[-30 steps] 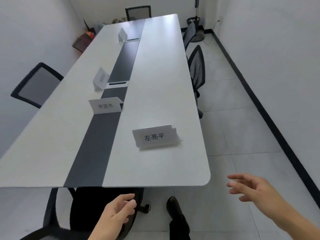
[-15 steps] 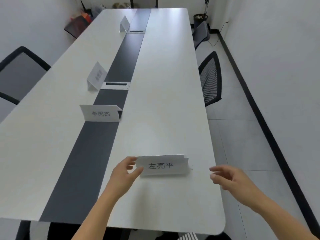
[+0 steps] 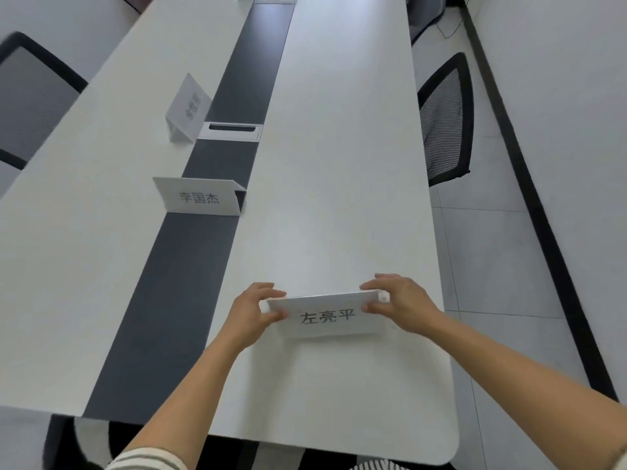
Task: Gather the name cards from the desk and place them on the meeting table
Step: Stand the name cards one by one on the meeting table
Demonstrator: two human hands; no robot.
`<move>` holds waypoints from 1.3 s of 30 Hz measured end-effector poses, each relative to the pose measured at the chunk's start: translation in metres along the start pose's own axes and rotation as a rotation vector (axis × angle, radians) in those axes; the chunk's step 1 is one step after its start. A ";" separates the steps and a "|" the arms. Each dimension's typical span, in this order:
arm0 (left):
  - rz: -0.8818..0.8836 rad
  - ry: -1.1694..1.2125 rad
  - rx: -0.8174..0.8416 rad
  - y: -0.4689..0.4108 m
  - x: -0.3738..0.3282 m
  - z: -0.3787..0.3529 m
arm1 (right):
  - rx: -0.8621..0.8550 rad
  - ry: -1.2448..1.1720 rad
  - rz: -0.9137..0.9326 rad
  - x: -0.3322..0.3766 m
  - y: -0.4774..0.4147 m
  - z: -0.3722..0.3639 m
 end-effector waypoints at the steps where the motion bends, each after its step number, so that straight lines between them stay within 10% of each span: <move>1: 0.007 0.055 0.001 0.002 -0.005 0.008 | -0.007 -0.070 0.014 0.006 0.001 0.012; 8: 0.036 0.712 0.183 0.036 -0.048 0.051 | 0.092 -0.623 0.067 0.058 0.004 0.065; 23: 0.511 0.972 -0.166 0.119 0.052 0.052 | 0.110 -0.175 -0.015 -0.042 -0.008 -0.032; 39: 0.387 1.247 -0.161 0.124 -0.048 0.027 | -0.127 -0.828 0.006 -0.030 0.054 0.102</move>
Point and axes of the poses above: each hand's wrist, its own y-axis away from the middle knuckle, its own z-axis out of the back of the hand, x = y × z, the point moved 4 cm from there along -y, towards the middle knuckle, and after that the axes turned 8 degrees about -x, right-handed, at the moved point
